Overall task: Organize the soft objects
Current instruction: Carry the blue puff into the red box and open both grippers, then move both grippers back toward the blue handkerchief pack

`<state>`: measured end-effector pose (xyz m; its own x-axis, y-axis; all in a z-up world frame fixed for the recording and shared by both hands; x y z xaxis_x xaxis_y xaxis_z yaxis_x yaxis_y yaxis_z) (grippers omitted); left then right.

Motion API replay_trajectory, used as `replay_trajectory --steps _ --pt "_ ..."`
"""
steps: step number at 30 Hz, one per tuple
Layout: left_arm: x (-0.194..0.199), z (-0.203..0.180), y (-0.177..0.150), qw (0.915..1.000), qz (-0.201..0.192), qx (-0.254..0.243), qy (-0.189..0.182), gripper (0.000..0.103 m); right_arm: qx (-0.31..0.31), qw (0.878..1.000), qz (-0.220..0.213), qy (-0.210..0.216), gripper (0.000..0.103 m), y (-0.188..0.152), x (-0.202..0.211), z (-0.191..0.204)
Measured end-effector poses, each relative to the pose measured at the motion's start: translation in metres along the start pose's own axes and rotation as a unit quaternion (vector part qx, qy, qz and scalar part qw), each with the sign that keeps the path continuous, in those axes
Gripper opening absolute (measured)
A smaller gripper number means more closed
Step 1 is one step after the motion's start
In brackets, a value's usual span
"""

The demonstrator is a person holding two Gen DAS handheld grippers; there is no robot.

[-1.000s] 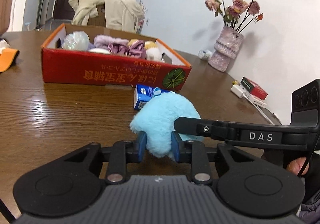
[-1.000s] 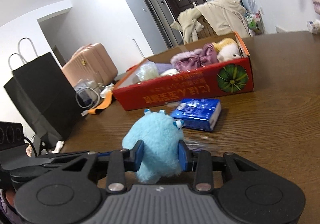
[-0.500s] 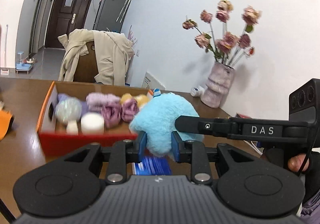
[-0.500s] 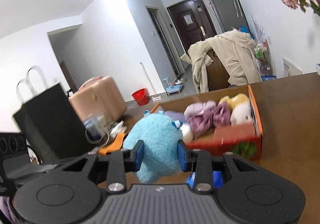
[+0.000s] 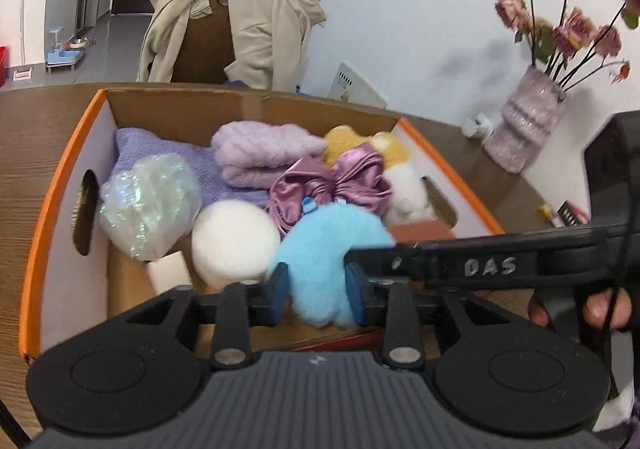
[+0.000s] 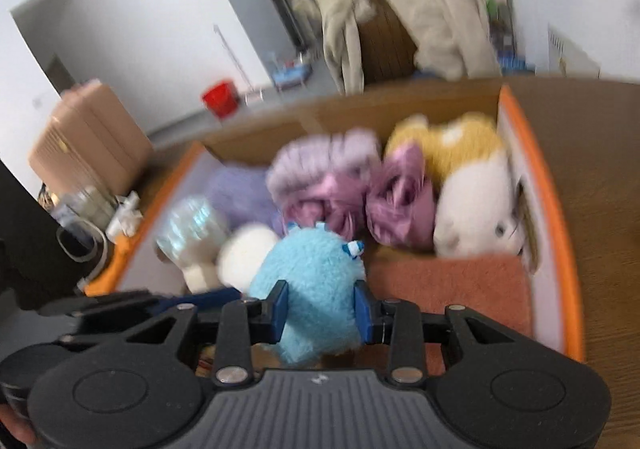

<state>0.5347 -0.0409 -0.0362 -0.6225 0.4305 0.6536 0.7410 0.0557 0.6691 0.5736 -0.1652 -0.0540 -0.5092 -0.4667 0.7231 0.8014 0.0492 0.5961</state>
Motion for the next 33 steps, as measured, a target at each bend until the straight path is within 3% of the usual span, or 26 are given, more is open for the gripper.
replay_trajectory --steps 6,11,13,23,27,33 --pt "0.018 0.025 0.004 0.9995 -0.028 0.015 0.004 0.036 0.038 0.999 0.024 0.007 0.035 -0.006 -0.020 0.012" --pt "0.050 0.039 0.010 0.9975 -0.061 0.009 0.035 0.043 0.069 0.997 0.023 -0.018 0.046 -0.001 -0.010 0.021" --pt "0.070 0.045 0.013 0.9958 -0.076 0.009 0.051 0.043 0.067 0.997 0.001 -0.023 0.056 0.004 0.009 0.021" --pt "0.184 0.022 0.008 0.9827 -0.158 -0.022 0.093 0.058 0.092 0.985 -0.129 -0.069 0.061 0.013 0.150 0.030" --pt "0.222 0.001 -0.010 0.9749 -0.193 -0.032 0.106 0.066 0.106 0.975 -0.179 -0.076 0.069 -0.004 0.199 0.041" --pt "0.262 -0.036 -0.076 0.9676 -0.229 -0.034 0.102 0.076 0.142 0.953 -0.263 -0.057 0.082 -0.068 0.248 0.069"
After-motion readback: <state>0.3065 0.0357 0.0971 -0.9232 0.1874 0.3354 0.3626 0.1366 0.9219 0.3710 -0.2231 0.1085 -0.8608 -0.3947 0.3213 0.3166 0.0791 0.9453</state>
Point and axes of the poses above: each gripper's, at about its wrist camera, not at the fingertips, and x roughly against the way its jaws point, z to its left, y to its top, the point moved 9 cm from there along -x, roughly the way its jaws point, and after that the axes turned 5 degrees about x, right-handed, at the moved point
